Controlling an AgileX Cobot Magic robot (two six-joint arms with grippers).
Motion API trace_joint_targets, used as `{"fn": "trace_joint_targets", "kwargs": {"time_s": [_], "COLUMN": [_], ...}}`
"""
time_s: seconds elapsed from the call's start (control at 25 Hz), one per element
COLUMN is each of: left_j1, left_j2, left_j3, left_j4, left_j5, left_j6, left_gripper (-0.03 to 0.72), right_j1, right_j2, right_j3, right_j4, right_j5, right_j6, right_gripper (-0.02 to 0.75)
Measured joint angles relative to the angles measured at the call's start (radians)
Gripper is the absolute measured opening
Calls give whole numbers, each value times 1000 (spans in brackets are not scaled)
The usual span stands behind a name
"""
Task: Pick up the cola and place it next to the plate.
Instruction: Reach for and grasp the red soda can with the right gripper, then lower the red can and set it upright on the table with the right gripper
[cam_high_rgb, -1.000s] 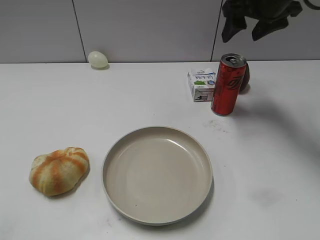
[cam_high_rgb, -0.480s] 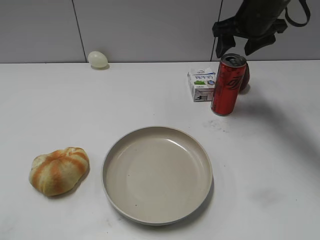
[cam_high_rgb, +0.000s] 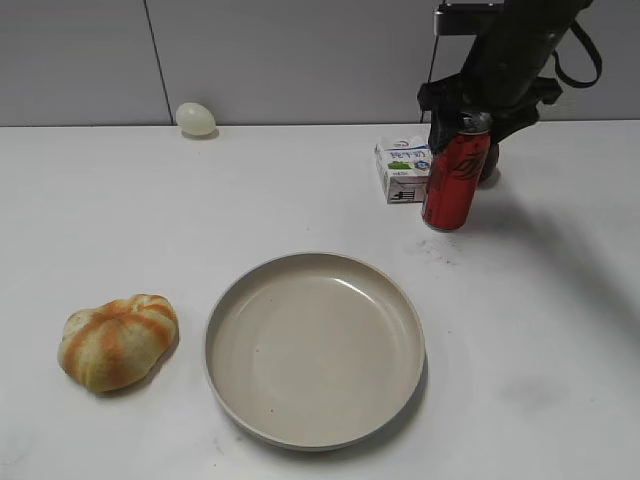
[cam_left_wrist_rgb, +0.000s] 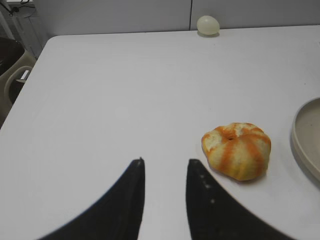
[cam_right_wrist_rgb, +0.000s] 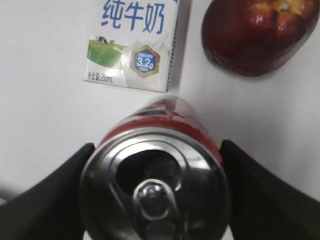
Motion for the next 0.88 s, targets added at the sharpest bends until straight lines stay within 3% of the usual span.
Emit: {"fn": "trace_joint_targets", "kwargs": {"time_s": [0.12,0.6,0.88], "left_j1": [0,0,0], "left_j2": [0,0,0], "left_j3": [0,0,0], "left_j4": [0,0,0], "left_j5": [0,0,0], "left_j6": [0,0,0], "left_gripper": [228,228,228], "right_j1": [0,0,28], "right_j2": [0,-36,-254], "right_j3": [-25,-152,55], "right_j4": [1,0,2], "right_j5": [24,235,235], "right_j6": [0,2,2], "right_gripper": [533,531,531]}}
